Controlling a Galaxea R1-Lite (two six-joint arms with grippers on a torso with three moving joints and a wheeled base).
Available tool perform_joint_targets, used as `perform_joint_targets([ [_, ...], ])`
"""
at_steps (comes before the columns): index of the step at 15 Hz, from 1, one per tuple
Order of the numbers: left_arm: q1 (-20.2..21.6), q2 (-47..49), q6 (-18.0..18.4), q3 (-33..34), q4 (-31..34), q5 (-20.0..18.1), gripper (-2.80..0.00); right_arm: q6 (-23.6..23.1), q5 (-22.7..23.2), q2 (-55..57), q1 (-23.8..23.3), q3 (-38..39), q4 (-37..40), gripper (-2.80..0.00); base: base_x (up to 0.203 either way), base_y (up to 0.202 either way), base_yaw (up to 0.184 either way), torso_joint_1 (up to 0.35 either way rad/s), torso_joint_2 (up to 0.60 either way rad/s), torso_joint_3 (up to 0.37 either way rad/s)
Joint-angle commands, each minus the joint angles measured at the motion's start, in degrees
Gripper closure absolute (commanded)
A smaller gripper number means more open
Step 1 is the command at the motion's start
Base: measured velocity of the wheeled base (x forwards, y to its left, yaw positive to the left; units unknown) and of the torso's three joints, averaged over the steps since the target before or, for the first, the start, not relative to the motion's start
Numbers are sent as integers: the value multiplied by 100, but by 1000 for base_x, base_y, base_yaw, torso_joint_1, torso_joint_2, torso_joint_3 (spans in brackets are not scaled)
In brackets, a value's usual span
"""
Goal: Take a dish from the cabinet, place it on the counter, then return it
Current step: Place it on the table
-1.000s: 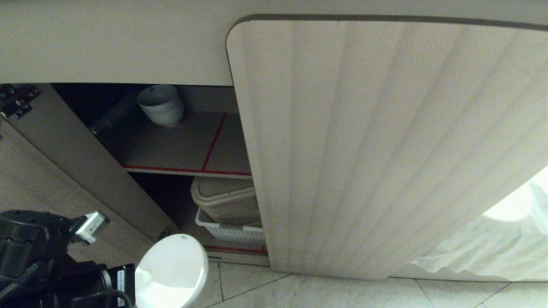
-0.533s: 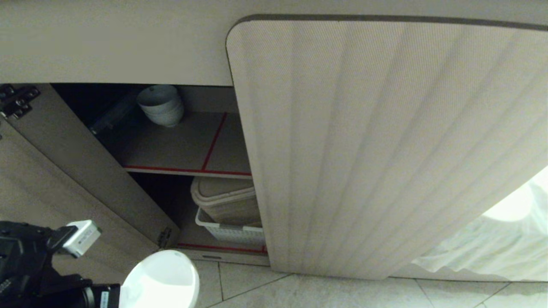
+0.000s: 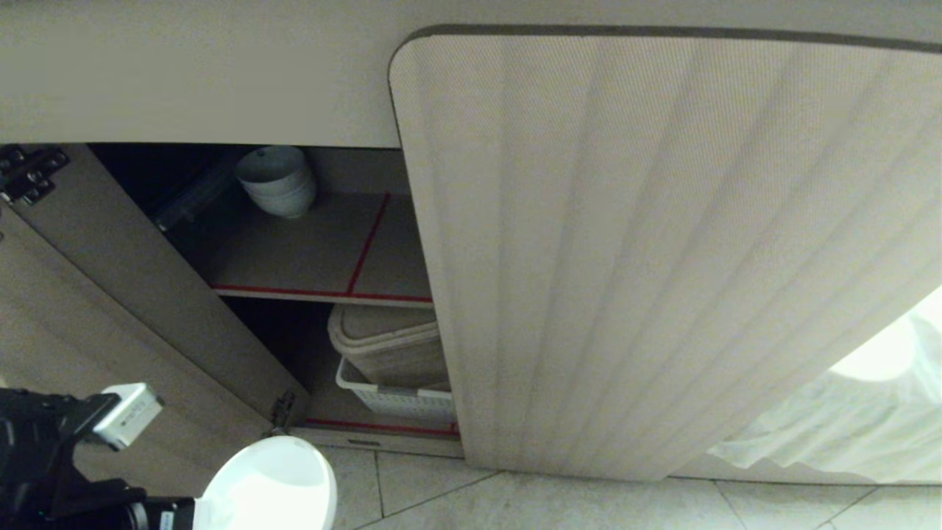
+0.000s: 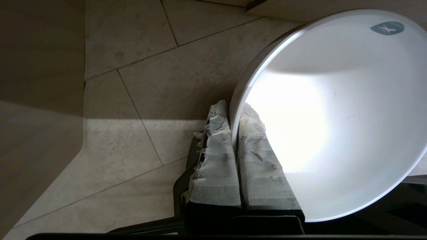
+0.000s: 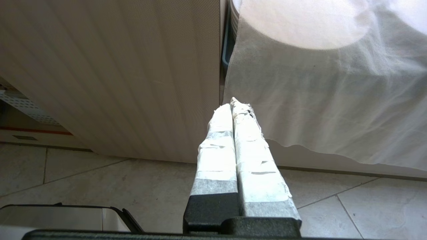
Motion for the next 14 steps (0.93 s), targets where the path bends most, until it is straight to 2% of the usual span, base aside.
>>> perform_joint_targets([
  [1, 1, 10, -14, -22, 4, -16, 0, 1, -2, -2, 6, 0, 0, 0, 0, 0, 0, 0, 0, 0],
  [14, 17, 45, -14, -5, -23, -210, 0, 1, -2, -2, 6, 0, 0, 0, 0, 0, 0, 0, 0, 0],
])
